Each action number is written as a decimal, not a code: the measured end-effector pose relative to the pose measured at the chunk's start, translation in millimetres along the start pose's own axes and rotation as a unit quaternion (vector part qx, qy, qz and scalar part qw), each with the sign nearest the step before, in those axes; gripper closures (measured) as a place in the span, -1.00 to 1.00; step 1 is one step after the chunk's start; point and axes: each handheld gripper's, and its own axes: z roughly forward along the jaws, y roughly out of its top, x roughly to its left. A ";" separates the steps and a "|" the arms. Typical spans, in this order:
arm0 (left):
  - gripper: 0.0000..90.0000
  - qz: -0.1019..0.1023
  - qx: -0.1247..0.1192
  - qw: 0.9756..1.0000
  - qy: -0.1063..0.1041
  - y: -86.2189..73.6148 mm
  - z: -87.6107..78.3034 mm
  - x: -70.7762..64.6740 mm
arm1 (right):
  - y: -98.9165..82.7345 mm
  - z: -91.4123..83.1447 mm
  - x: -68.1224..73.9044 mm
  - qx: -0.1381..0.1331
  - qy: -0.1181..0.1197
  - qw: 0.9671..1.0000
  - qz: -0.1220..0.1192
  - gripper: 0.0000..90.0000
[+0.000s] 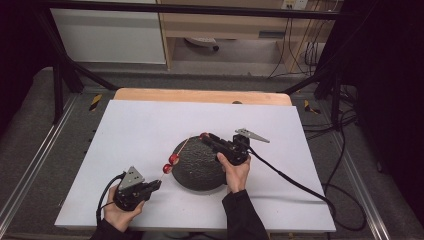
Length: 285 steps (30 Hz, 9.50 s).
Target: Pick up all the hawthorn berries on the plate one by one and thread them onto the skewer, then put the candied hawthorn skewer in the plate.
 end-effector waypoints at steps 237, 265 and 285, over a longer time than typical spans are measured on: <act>0.80 0.008 0.143 0.990 0.003 70.9 82.6 -17.8 | -36.7 -141.4 -89.9 0.212 -0.110 0.953 -0.187 -0.97; -0.79 0.001 0.053 0.998 -0.036 9.0 11.9 48.1 | -38.7 -140.0 -89.8 0.220 -0.110 0.952 -0.181 -0.99; -0.84 -0.024 0.029 0.999 -0.018 -31.4 -5.1 71.5 | -43.5 -140.4 -88.7 0.237 -0.111 0.947 -0.188 -0.99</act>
